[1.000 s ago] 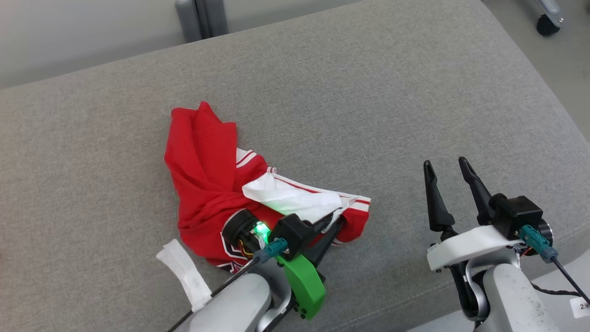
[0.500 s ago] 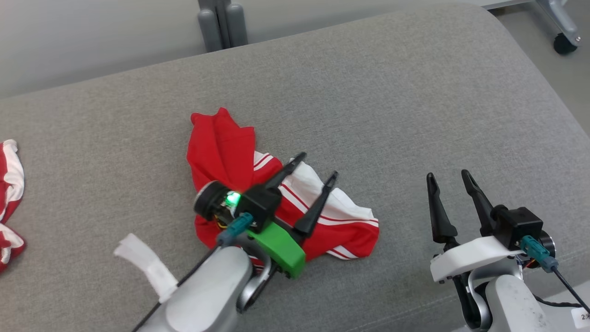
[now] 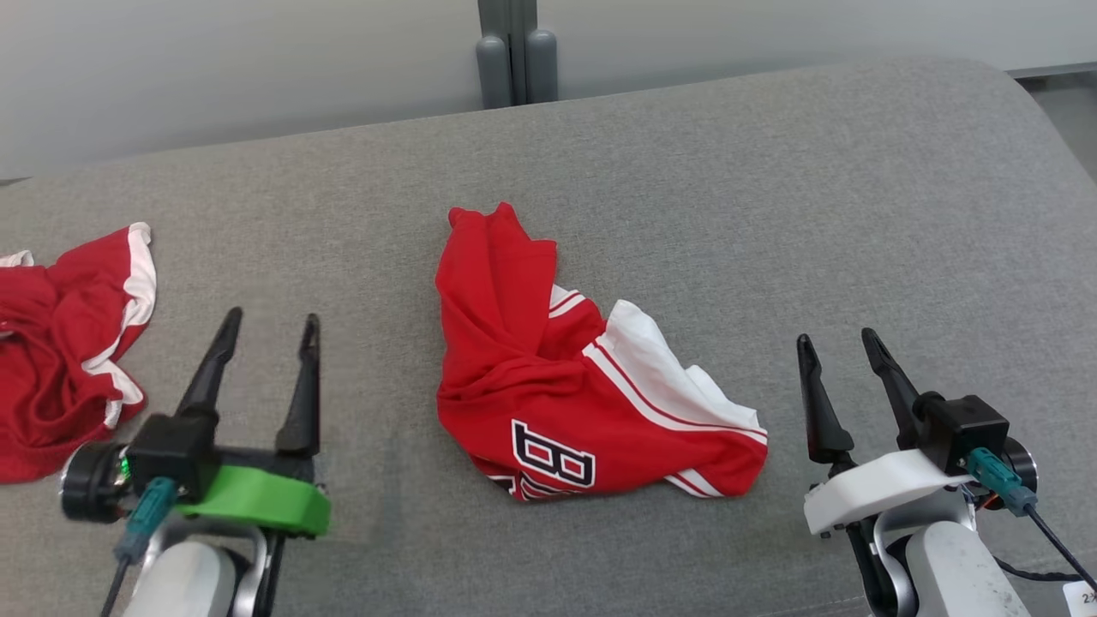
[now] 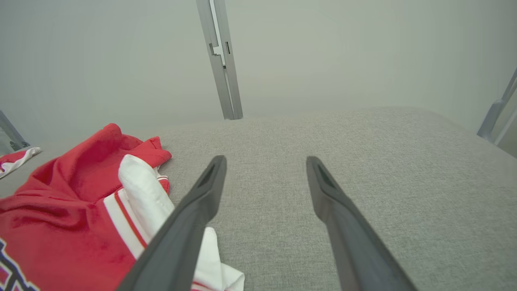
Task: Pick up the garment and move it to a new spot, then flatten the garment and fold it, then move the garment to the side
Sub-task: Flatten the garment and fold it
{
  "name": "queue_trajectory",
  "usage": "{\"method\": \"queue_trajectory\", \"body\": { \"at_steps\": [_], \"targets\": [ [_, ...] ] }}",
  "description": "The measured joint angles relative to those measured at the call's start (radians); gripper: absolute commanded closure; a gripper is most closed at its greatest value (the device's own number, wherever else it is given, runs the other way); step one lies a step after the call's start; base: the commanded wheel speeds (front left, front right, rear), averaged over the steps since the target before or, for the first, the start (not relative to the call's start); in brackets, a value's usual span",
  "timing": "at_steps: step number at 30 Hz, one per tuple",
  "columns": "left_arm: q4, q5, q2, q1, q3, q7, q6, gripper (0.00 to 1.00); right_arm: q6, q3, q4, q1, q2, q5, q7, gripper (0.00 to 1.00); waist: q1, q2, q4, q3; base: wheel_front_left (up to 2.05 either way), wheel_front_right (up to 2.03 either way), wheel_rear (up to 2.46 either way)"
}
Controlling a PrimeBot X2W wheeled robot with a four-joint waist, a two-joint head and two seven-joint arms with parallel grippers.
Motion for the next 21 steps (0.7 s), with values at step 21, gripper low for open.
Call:
{"method": "queue_trajectory", "body": {
  "at_steps": [21],
  "targets": [
    [-0.085, 0.155, -0.161, 0.253, 0.380, 0.000, -0.085, 0.00, 0.000, 0.002, 0.031, 0.010, 0.000, -0.008, 0.000, 0.00, 0.0000, 0.0000, 0.076, -0.007, 0.00, 0.00, 0.00]
  ]
}}
